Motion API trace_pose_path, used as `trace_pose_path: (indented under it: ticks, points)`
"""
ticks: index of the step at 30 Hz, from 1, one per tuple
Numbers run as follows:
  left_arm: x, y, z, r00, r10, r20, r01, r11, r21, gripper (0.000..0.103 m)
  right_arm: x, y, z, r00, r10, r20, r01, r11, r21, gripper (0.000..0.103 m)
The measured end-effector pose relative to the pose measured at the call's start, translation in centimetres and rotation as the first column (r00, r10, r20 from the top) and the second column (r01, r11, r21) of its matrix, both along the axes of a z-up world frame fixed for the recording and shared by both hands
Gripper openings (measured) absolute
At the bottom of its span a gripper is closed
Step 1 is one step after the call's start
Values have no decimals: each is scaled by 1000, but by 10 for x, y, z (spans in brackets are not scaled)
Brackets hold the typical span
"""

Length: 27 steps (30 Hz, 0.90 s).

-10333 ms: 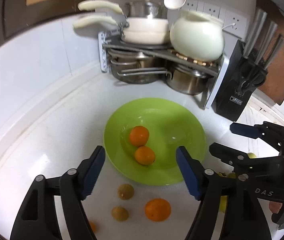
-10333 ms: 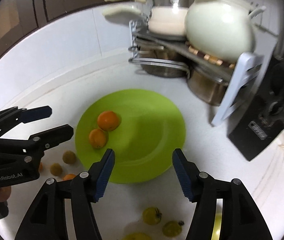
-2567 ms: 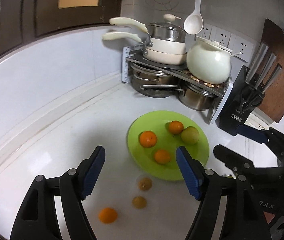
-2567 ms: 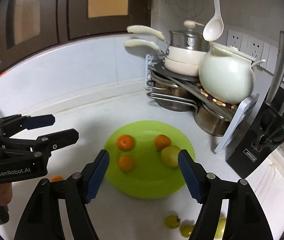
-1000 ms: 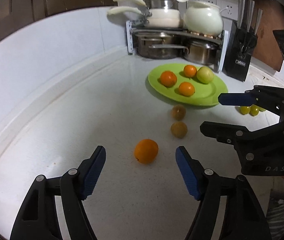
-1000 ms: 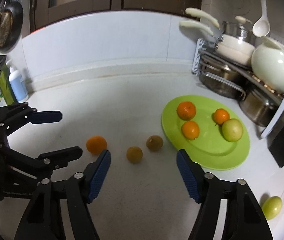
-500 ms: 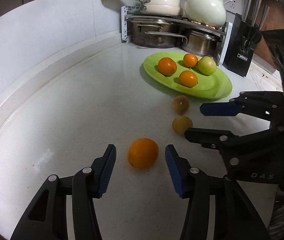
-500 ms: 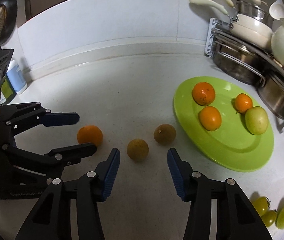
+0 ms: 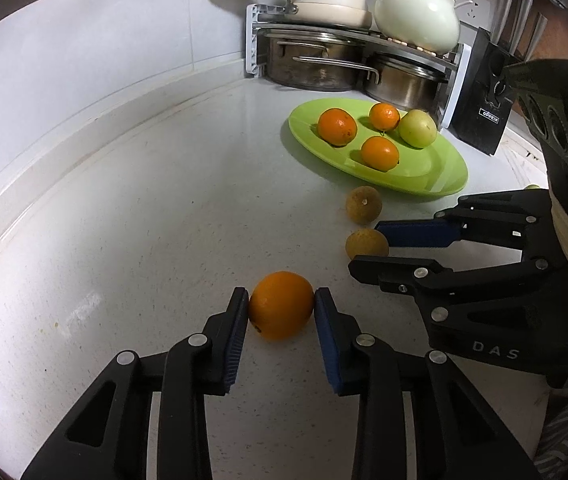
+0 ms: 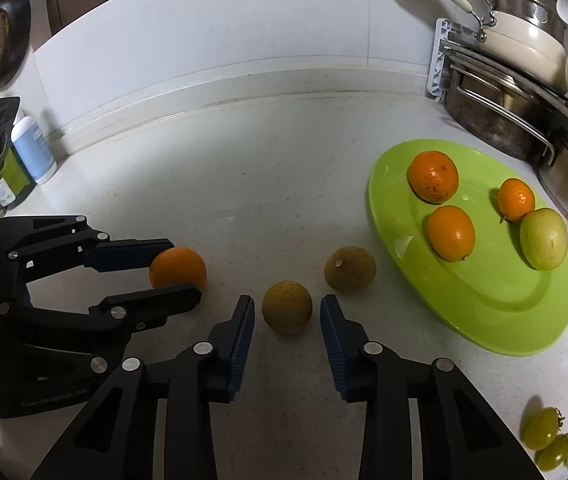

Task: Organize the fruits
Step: 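Grasp an orange on the counter with the left tool while the right tool approaches a small brown fruit, then carry the orange with the left tool while the right tool carries the small brown fruit over the plate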

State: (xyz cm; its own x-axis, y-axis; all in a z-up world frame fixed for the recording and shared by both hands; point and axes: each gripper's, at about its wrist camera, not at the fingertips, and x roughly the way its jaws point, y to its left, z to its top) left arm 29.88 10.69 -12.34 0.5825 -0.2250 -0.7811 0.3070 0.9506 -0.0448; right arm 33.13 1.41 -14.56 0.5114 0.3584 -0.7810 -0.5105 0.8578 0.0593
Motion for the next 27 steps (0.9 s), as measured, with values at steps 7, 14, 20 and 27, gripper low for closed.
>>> trace_pose_path:
  ticks: [7, 14, 20, 27]
  points:
    - [1, 0, 2, 1000, 7, 1, -7, 1000, -8, 34, -2, -2, 3, 1000, -4, -1, 4, 1000, 13, 27]
    - [-4, -1, 12, 1000, 8, 24, -8, 1000, -12, 34, -9, -5, 14, 1000, -7, 5, 7, 1000, 28, 27]
    - [-12, -6, 26, 999, 9, 53, -8, 1000, -21, 34, -18, -13, 30, 999, -22, 37, 20, 999, 37, 27]
    - [-21, -18, 45, 996, 2, 94, 1, 999, -39, 33, -30, -31, 52, 994, -59, 87, 55, 997, 48, 27]
